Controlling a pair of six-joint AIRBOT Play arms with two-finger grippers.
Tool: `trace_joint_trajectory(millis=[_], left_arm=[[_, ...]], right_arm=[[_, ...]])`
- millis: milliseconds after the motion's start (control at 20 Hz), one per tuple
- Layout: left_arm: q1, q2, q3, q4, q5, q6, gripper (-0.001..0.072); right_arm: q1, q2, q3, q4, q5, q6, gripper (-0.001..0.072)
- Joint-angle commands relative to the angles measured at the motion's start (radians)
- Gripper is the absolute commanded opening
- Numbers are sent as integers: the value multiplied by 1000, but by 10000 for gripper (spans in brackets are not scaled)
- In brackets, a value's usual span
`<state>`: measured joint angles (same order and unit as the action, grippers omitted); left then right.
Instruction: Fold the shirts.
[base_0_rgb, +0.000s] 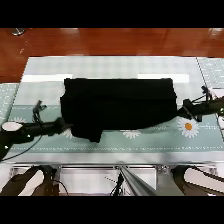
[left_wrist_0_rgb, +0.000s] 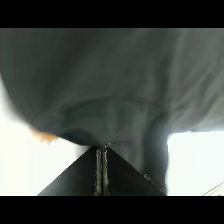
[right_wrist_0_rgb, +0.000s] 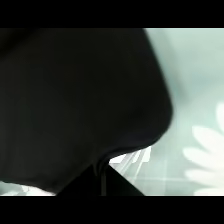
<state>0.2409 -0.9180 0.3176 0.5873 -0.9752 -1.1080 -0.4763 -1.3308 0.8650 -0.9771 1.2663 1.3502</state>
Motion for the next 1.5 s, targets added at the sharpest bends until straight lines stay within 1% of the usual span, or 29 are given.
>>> trace_joint_trajectory(millis=[0,150,300,450,600,750,900,950,1000,1050,1100,1200,1250,1300,1350,1400,1450], left_arm=[[71,-13,156,4,-20,0,24],[39,-122,336,4,-20,-40,24],[-22,-309,539,4,-20,-90,24],[-61,-510,764,4,-22,-187,24],[-82,-676,959,4,-40,-270,24],[-95,-806,1096,4,-66,-278,24],[-106,-887,1159,4,-66,-277,27],[-109,-901,1160,4,-66,-277,162],[-107,-909,1160,4,-71,-277,572],[-90,-908,1162,17,-98,-273,702],[-57,-906,1175,47,-154,-283,702],[37,-892,1204,153,-320,-342,701],[87,-867,1202,234,-391,-370,701],[124,-833,1194,335,-434,-397,701],[151,-787,1175,438,-446,-410,701],[172,-729,1138,518,-423,-416,701],[185,-663,1082,531,-363,-414,701]], right_arm=[[8,-5,148,-18,52,-7,21],[11,-29,239,73,8,-7,21],[17,-102,315,187,0,-32,21],[54,-169,370,194,-80,-27,21],[93,-261,461,194,-127,-15,21],[113,-373,576,200,-134,5,21],[112,-461,644,229,-150,24,22],[112,-480,645,232,-159,23,97],[111,-492,645,231,-159,21,399],[105,-494,649,209,-150,-4,634],[88,-491,664,170,-126,-23,627],[31,-480,696,86,-69,-21,627],[-6,-475,696,68,-48,-15,626],[-40,-476,696,64,-16,-10,627],[-63,-484,695,62,16,-9,627],[-76,-497,695,60,55,-11,626],[-77,-514,695,61,79,-20,626]])
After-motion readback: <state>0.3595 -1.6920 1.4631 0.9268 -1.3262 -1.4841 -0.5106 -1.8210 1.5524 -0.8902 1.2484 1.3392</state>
